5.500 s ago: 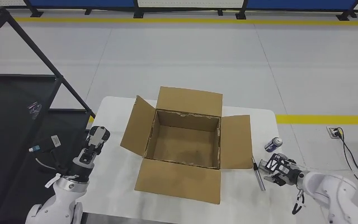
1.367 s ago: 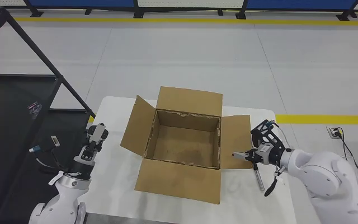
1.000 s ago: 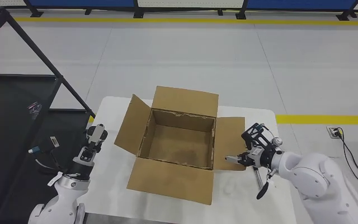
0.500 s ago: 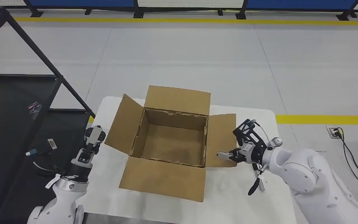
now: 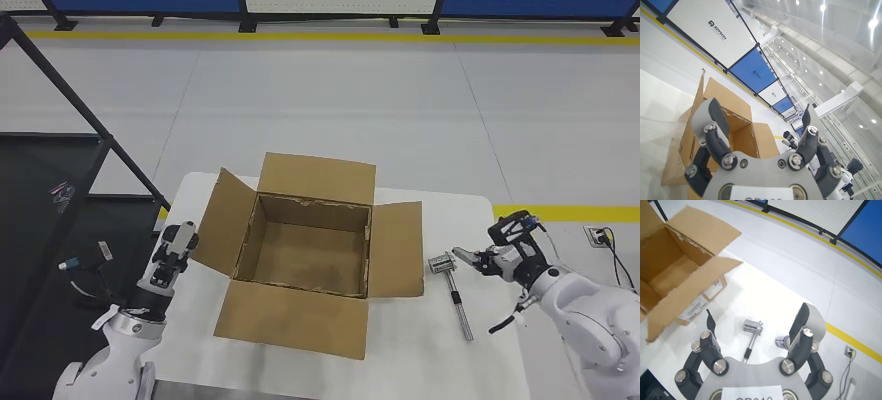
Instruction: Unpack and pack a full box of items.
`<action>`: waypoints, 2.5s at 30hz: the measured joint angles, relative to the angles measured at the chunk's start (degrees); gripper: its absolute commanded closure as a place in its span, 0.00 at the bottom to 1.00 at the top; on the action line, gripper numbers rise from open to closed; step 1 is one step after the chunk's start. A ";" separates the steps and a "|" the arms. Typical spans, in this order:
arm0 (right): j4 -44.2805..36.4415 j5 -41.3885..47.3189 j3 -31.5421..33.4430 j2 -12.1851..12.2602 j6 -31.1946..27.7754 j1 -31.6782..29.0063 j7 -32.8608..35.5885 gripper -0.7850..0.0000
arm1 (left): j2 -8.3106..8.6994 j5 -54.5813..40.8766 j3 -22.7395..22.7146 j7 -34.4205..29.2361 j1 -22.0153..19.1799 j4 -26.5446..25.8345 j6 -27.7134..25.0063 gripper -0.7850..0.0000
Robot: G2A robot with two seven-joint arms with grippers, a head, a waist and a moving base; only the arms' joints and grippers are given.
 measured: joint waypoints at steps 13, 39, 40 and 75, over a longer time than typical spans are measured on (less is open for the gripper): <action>8.69 -13.49 -9.60 -1.11 0.69 0.13 -5.73 0.00 | 0.08 1.51 1.68 0.15 -1.56 0.55 1.55 0.00; 27.86 -6.43 -25.56 -7.55 19.84 15.41 -3.56 0.00 | 0.26 2.13 1.44 1.21 -0.83 -0.19 2.46 0.00; 28.37 -6.34 -25.79 -7.70 19.88 15.70 -3.47 0.00 | 0.27 2.14 1.43 1.20 -0.83 -0.19 2.49 0.00; 1.77 -0.25 -1.83 -4.93 11.60 3.67 -1.41 1.00 | 0.55 1.82 1.63 1.04 -1.73 0.36 2.12 0.00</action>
